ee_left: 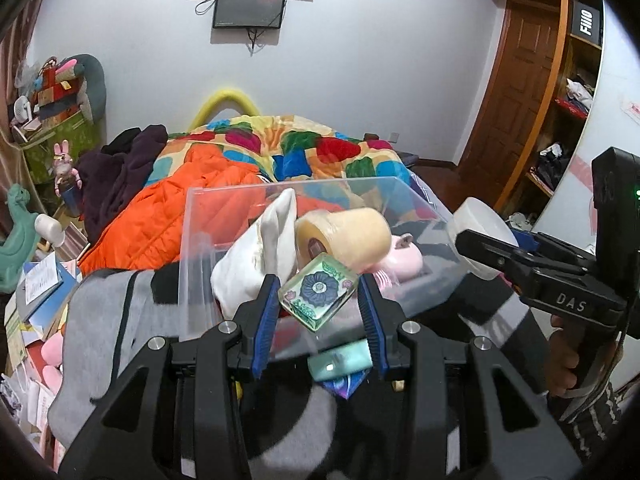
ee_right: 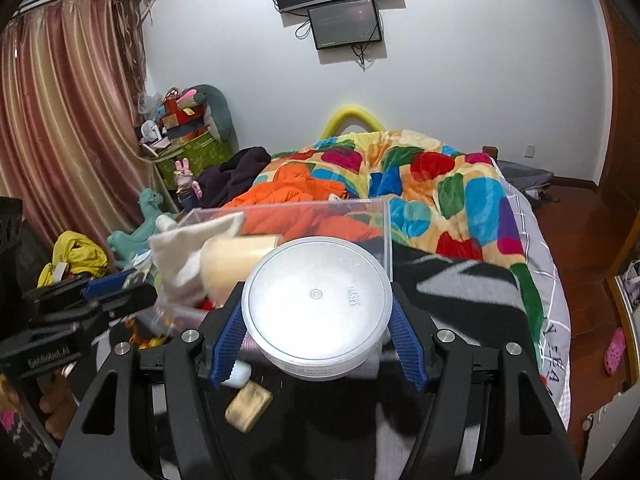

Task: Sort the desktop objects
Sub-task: 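Lift the white container with the right tool while the left grasps and lifts the green card, then drop the white container into the clear box with the right tool while the left drops the green card in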

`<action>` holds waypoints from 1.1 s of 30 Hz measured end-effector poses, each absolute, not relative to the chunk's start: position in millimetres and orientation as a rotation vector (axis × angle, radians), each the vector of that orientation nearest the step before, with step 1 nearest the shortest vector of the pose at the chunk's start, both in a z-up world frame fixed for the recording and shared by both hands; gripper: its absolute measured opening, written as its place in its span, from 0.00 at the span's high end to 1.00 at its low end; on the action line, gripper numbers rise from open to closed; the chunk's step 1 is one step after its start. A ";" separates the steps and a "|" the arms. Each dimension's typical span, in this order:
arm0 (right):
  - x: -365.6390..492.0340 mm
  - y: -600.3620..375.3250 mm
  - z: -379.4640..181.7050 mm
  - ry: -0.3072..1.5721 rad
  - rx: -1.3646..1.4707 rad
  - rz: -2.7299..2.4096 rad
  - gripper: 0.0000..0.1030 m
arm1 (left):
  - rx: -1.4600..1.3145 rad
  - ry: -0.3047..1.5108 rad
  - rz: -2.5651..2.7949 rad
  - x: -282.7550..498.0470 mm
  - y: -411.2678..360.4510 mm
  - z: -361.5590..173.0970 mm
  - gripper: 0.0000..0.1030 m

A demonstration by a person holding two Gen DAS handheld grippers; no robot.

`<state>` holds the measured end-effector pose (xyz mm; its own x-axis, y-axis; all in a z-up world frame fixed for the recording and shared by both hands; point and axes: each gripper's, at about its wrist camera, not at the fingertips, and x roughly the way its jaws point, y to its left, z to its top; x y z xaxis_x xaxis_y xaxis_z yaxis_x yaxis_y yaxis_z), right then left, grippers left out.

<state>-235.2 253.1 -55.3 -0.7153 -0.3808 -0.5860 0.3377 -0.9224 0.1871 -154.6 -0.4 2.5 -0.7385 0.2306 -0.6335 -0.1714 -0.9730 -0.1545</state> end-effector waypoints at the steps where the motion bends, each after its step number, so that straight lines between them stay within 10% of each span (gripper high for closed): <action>1: -236.8 252.2 -55.7 -0.094 0.904 -2.598 0.39 | -1.014 -0.130 2.751 -158.2 -0.5 2.5 0.62; 19: -246.6 220.2 -83.4 0.082 0.940 -2.600 0.39 | -1.042 -0.166 2.833 -179.7 -13.4 -31.6 0.62; 33: -214.2 215.2 -71.0 0.191 0.891 -2.632 0.29 | -0.907 -0.103 2.907 -154.6 -10.0 -32.2 0.25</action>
<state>-214.2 215.2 -71.0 -0.7390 -0.2868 -0.6096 0.3717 -0.9283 -0.0139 -154.6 -10.0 -32.2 -0.8189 0.1100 -0.5633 -0.0699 -0.9933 -0.0924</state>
